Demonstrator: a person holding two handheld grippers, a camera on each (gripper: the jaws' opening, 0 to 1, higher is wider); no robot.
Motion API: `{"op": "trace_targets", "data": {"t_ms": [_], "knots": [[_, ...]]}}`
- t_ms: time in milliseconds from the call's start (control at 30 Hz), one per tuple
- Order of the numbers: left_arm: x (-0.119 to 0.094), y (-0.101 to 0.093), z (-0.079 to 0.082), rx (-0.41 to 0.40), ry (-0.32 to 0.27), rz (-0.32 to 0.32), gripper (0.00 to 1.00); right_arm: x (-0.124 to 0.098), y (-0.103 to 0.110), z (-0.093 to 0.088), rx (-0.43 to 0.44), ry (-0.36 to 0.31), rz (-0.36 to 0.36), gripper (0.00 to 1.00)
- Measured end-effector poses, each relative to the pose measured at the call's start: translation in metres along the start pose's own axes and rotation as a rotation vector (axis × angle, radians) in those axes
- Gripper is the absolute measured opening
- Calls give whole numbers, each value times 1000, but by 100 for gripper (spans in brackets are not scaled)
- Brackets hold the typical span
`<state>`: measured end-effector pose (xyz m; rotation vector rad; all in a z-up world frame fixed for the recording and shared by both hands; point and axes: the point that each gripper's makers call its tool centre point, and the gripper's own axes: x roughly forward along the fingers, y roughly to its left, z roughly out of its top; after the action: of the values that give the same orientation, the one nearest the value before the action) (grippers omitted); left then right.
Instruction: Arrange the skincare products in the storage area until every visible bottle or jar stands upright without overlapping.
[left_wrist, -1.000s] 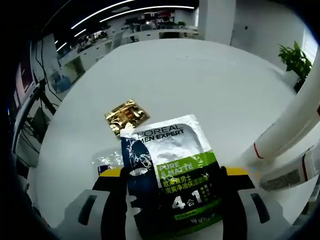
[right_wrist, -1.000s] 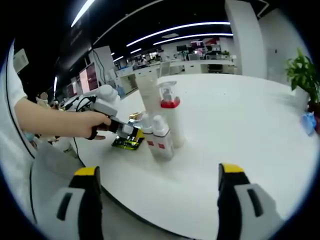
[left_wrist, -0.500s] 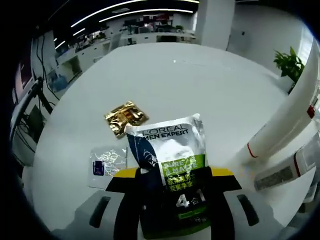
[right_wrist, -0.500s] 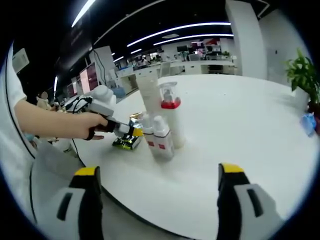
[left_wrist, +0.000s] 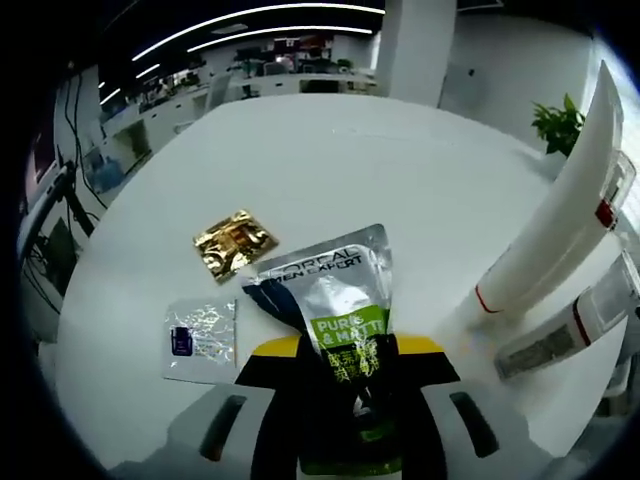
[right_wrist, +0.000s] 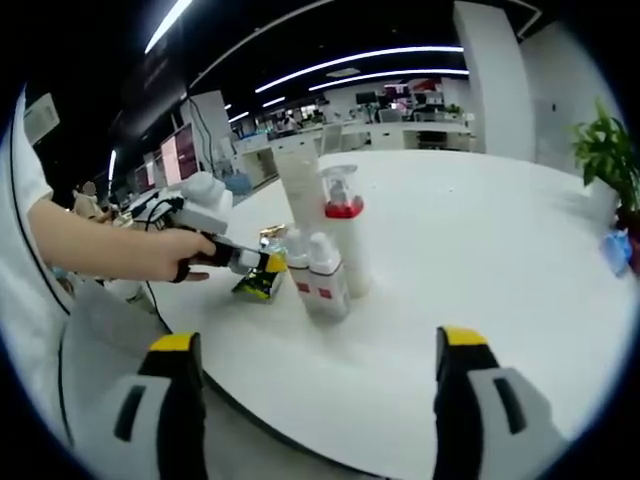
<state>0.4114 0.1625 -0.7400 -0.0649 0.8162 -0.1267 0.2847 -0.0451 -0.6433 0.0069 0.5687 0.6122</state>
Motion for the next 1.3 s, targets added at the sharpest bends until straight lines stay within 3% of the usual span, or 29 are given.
{"op": "trace_targets", "data": {"t_ms": [467,767,1300], "knots": [[-8,-8,-7,-37,14,-74,14,-7,7,8,-2,-32,-4,96],[-23,-6,-11,-58,1,-115,11,-12,9,13,14,-57,-5,95],[-77,-6,-6,-84,-72,-183,11,-9,26,18,8,-71,40,95]]}}
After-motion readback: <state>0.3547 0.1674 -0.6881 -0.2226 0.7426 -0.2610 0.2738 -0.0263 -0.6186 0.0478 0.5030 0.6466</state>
